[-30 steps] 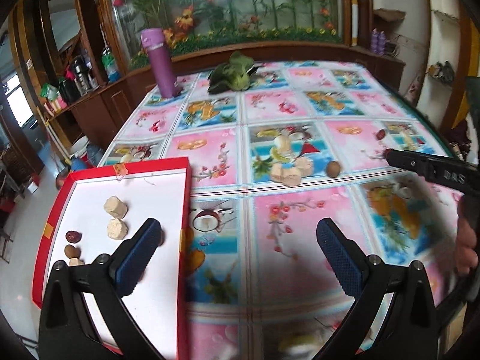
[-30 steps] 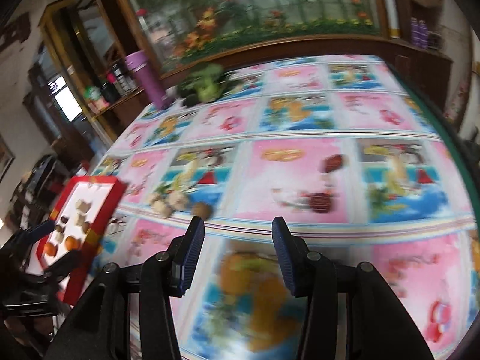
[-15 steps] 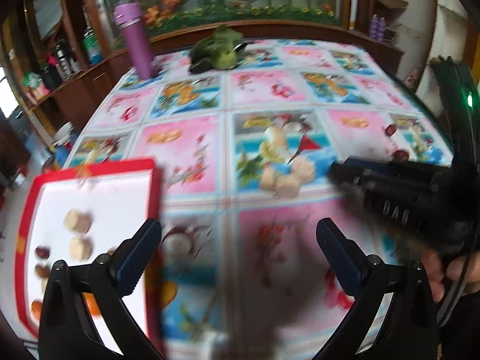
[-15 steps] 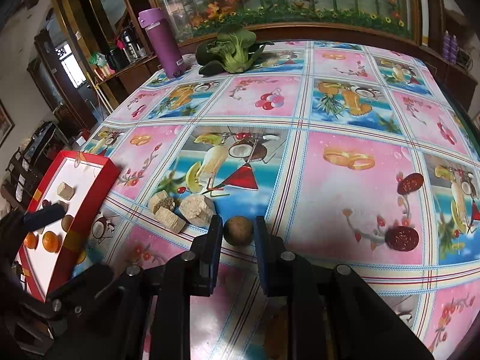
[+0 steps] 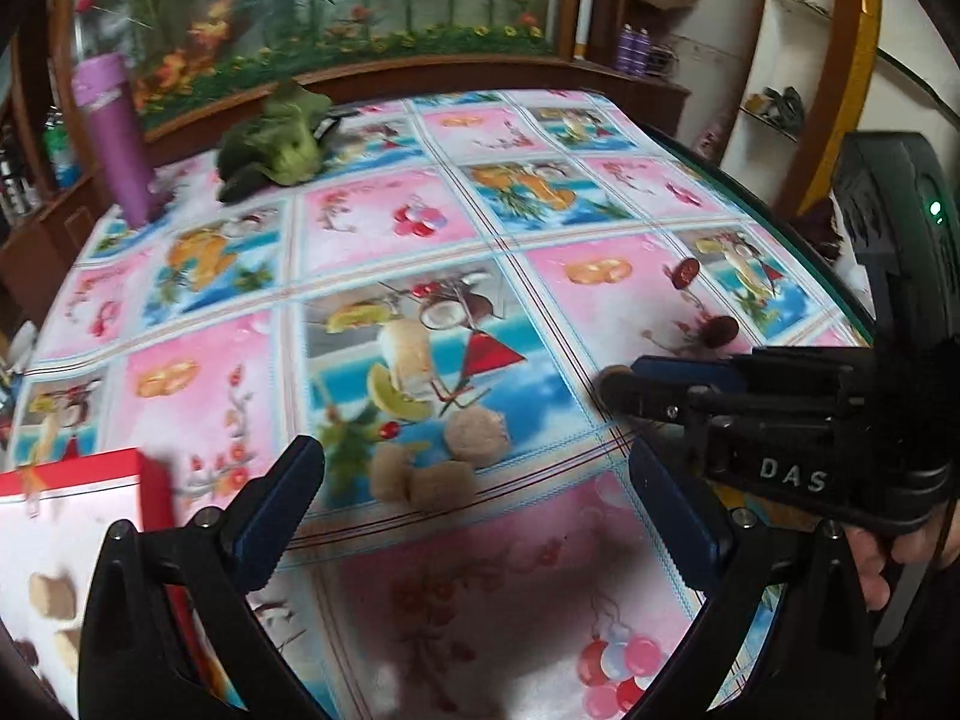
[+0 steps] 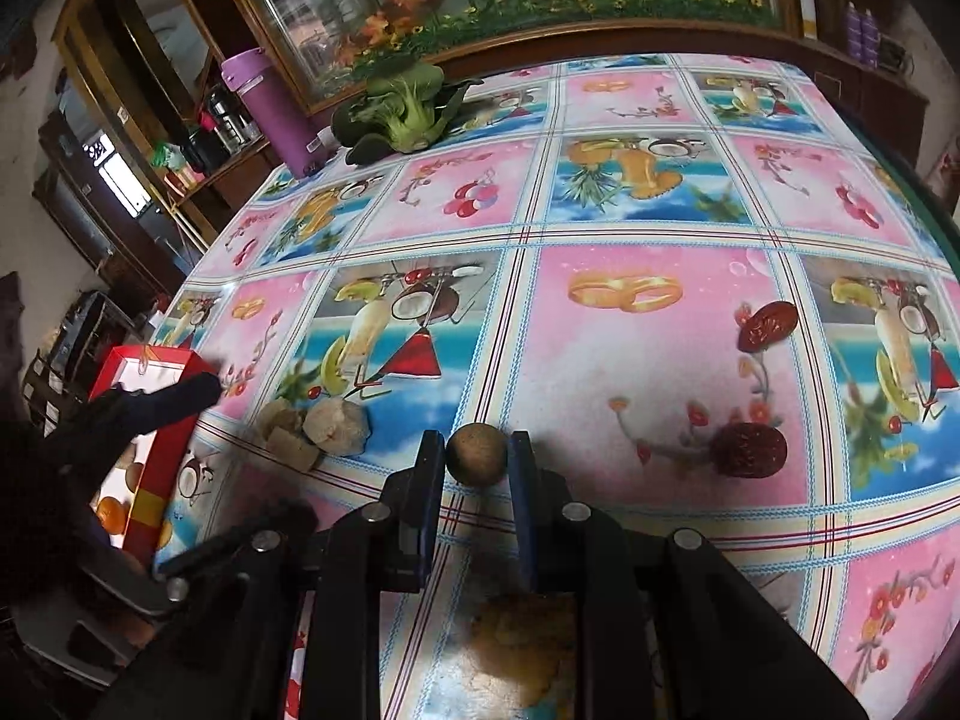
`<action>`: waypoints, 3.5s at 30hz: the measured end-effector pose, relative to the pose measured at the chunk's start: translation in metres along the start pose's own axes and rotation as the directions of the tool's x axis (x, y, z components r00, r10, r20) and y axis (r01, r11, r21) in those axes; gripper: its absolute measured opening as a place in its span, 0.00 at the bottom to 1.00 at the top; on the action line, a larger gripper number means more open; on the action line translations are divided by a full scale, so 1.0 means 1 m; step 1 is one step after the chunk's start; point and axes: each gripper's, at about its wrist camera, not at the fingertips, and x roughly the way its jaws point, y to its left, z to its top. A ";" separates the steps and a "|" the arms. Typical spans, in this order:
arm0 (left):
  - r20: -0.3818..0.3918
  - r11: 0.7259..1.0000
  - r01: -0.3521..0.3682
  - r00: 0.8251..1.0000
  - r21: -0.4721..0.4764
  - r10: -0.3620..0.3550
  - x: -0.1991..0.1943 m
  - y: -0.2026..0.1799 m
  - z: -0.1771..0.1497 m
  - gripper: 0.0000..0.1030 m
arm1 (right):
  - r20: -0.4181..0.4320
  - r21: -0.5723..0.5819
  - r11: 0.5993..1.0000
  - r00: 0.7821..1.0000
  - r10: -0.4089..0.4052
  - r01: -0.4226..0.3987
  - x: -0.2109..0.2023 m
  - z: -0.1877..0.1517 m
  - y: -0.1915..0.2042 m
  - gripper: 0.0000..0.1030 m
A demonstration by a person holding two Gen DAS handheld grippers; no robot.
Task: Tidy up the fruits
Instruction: 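Grasp a beige cube with the left tool while the right tool grasps a brown round fruit, then carry both held items over the tray and open both tools to release them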
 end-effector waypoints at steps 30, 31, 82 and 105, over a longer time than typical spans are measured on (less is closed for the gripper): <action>-0.059 0.992 0.103 0.993 0.065 -0.099 -0.031 -0.005 -0.036 0.96 | -0.023 0.016 0.999 0.999 0.045 -0.045 0.002 0.002 -0.004 0.20; -0.064 0.994 0.098 0.994 0.054 -0.094 -0.029 -0.003 -0.037 0.94 | -0.025 0.013 0.999 0.998 0.049 -0.048 0.002 0.002 -0.003 0.20; -0.092 0.995 0.048 0.994 -0.091 -0.056 -0.014 0.016 -0.048 0.25 | 0.004 -0.119 0.993 1.000 -0.001 0.002 0.010 -0.003 0.019 0.21; 0.074 0.990 0.019 0.997 -0.141 -0.009 -0.103 -0.003 -0.067 0.25 | 0.084 -0.117 0.991 0.993 0.082 -0.072 -0.012 -0.012 0.050 0.21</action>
